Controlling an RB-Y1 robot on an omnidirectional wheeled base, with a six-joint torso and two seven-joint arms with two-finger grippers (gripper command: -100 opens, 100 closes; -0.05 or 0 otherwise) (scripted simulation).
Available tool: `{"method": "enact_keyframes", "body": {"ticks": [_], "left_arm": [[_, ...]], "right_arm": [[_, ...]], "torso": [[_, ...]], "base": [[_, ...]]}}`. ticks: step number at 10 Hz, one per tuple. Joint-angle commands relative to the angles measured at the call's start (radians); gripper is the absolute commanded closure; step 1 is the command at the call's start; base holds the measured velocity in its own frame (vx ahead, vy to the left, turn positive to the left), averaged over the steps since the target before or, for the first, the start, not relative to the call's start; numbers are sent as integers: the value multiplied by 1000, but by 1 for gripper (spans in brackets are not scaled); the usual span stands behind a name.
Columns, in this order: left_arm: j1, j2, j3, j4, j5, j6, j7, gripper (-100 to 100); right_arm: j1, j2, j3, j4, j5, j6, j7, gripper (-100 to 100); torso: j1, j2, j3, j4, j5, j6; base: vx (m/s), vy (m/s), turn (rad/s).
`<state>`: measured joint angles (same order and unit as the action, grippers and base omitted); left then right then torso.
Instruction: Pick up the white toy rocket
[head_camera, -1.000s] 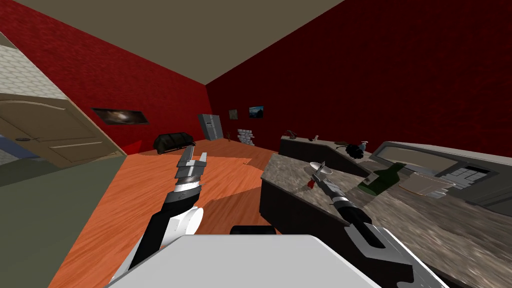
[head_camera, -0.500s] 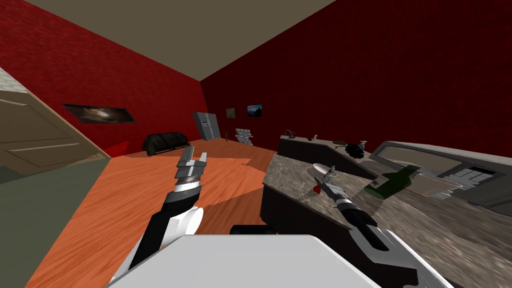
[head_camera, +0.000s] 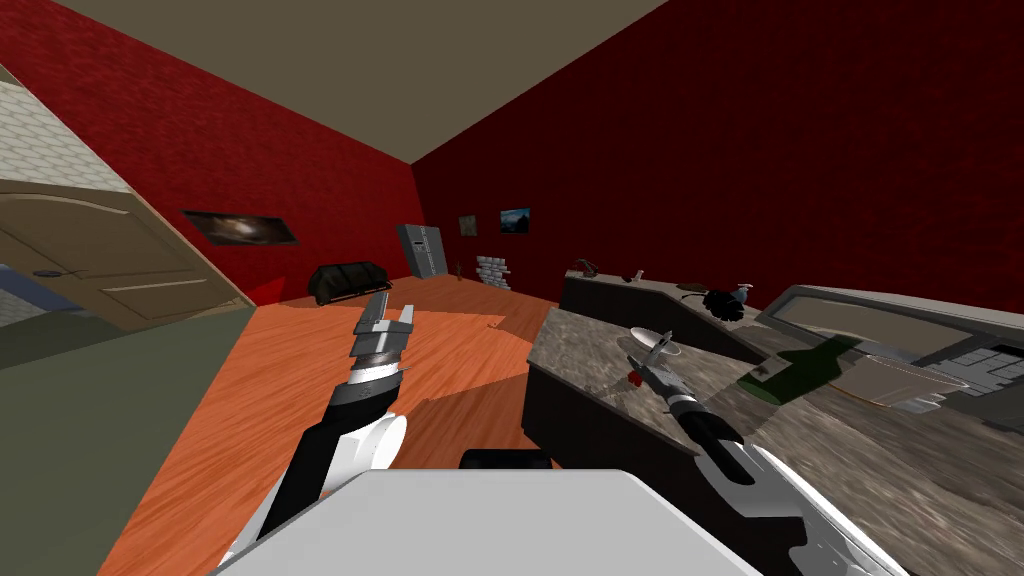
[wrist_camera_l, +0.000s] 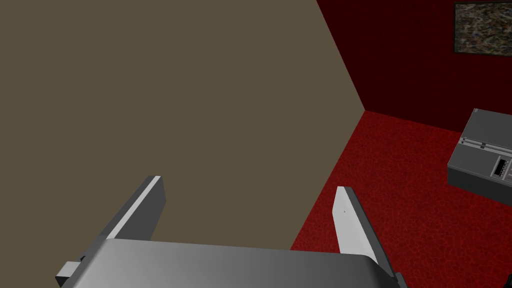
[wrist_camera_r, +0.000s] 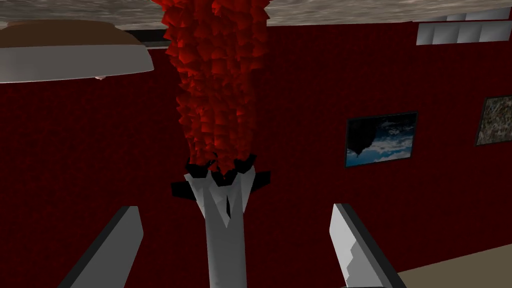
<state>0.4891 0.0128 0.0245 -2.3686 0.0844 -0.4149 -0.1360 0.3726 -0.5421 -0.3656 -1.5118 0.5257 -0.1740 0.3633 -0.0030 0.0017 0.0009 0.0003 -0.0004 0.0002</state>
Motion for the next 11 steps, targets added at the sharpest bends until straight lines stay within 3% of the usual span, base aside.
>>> {"method": "enact_keyframes", "body": {"ticks": [1, 2, 5, 7, 8, 11], "left_arm": [[0, 0, 0, 0, 0, 0, 0, 0], [0, 0, 0, 0, 0, 0, 0, 0], [0, 0, 0, 0, 0, 0, 0, 0], [0, 0, 0, 0, 0, 0, 0, 0], [0, 0, 0, 0, 0, 0, 0, 0], [0, 0, 0, 0, 0, 0, 0, 0]], "right_arm": [[-1, 0, 0, 0, 7, 0, -34, -100], [-49, -30, 26, 50, 55, 51, -71, -100], [-49, -30, 26, 71, 141, 55, -159, -100], [-49, -30, 26, 71, 148, 55, -201, -100], [-97, -61, 52, 121, 196, 105, -238, -100], [-97, -61, 52, 143, 284, 111, -323, -100]], "torso": [[0, 0, 0, 0, 0, 0], [0, -1, -1, 0, 0, 0], [-1, 5, 3, 1, 0, 1], [1, 0, 0, 0, 0, 0], [0, -1, -1, 0, 0, 0], [-1, 5, 3, 1, 0, 1]], "base": [[11, 4, 5], [-92, -29, 293], [-79, -15, 51], [11, 7, 2], [-90, -7, 301], [-77, -14, 48]]}}
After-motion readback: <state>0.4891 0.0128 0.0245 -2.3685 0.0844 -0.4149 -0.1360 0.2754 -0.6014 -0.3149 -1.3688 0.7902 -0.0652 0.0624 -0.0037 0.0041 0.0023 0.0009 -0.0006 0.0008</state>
